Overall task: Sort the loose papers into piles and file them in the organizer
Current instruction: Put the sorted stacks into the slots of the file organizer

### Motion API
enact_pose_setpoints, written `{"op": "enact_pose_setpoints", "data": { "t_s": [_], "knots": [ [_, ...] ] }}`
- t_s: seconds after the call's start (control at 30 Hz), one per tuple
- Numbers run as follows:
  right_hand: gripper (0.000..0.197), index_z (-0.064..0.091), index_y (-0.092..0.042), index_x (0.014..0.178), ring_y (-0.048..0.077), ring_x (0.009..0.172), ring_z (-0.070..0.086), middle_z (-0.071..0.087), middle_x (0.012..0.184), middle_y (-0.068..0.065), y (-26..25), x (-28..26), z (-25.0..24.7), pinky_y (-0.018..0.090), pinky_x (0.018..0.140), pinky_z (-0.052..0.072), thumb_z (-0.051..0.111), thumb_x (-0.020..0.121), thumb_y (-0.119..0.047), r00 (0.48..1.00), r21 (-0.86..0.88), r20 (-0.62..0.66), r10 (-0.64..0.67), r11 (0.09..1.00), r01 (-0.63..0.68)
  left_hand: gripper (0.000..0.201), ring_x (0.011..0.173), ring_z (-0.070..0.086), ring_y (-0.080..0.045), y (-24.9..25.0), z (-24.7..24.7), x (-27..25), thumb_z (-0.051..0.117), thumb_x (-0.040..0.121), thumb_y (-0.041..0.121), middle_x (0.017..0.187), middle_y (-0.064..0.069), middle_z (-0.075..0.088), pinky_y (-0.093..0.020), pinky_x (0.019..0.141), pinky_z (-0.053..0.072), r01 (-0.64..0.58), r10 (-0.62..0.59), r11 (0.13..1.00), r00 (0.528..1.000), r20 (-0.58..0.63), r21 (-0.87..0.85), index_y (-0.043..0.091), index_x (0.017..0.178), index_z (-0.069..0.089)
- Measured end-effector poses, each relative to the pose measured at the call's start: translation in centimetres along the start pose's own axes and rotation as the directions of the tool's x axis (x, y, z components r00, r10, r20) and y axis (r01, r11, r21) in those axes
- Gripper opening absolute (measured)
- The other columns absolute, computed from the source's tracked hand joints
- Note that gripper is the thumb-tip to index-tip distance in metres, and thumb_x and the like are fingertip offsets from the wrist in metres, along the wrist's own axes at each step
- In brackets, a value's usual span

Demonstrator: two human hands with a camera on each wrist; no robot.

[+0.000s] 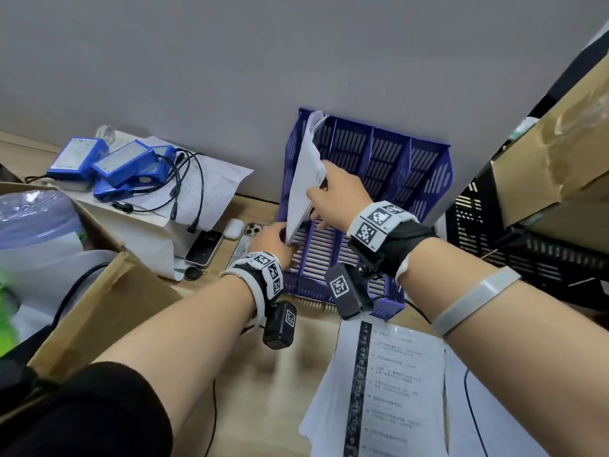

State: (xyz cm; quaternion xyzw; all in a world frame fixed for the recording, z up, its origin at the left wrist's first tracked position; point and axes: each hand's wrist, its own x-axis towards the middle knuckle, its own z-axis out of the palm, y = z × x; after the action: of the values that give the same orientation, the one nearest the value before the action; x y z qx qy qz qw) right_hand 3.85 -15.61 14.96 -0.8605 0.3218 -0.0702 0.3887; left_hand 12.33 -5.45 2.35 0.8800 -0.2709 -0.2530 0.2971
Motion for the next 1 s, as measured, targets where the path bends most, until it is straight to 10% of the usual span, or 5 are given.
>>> {"op": "enact_pose_setpoints", "data": {
  "t_s": [0.23,0.43,0.57,0.73,1.0],
  "knots": [
    [0.02,0.06,-0.017,0.114,0.021,0.069,0.072,0.069,0.091,0.006,3.0,-2.1,2.8,0.032,0.062,0.06,0.052,0.096,-0.02,0.989,0.232,0.145,0.004,0.972,-0.038,0.045,0.062,0.068,-0.036,-4.7,2.3,-0.9,0.045,0.073,0.057,0.066,-0.012,0.067,-0.056,0.068,0.059,0.179,-0.201,0.942,0.978,-0.05,-0.283,0.016,0.08,0.059],
    [0.017,0.062,-0.008,0.098,0.02,0.06,0.055,0.06,0.079,0.01,12.7,-10.1,4.7,0.025,0.047,0.045,0.046,0.097,-0.003,0.922,0.437,0.114,0.37,0.815,-0.381,0.046,0.043,0.057,-0.018,-5.6,5.5,-7.7,0.046,0.099,0.042,0.06,-0.008,0.057,-0.03,0.058,0.046,0.264,-0.208,0.92,0.956,0.208,-0.29,0.01,0.067,0.055],
    [0.015,0.067,-0.019,0.1,0.027,0.095,0.063,0.065,0.102,0.007,21.4,-18.1,6.0,0.033,0.082,0.048,0.055,0.09,-0.017,0.782,0.074,-0.013,0.624,0.78,-0.621,0.023,0.074,0.068,-0.021,-7.5,10.6,-11.2,0.065,0.089,0.038,0.087,-0.007,0.068,-0.035,0.076,0.055,0.204,-0.151,0.978,0.838,0.524,-0.045,0.015,0.088,0.063],
    [0.05,0.044,-0.014,0.131,0.032,0.11,0.057,0.053,0.129,0.013,26.2,-27.0,8.2,0.036,0.089,0.051,0.053,0.084,-0.025,0.502,-0.081,0.012,0.865,0.502,-0.861,0.06,0.103,0.068,-0.026,-7.3,13.9,-14.2,0.07,0.084,0.038,0.124,-0.01,0.064,-0.044,0.093,0.055,0.215,-0.176,0.977,0.808,0.562,-0.003,0.01,0.133,0.049],
    [0.059,0.041,-0.014,0.137,0.027,0.113,0.059,0.058,0.129,0.007,25.4,-29.8,11.4,0.034,0.09,0.049,0.059,0.082,-0.027,0.599,0.153,-0.006,0.8,0.593,-0.79,0.031,0.096,0.066,-0.028,-7.2,15.3,-16.8,0.066,0.091,0.026,0.112,-0.008,0.07,-0.034,0.083,0.053,0.094,-0.075,0.996,0.767,0.638,0.005,0.008,0.116,0.067]
  ]
}}
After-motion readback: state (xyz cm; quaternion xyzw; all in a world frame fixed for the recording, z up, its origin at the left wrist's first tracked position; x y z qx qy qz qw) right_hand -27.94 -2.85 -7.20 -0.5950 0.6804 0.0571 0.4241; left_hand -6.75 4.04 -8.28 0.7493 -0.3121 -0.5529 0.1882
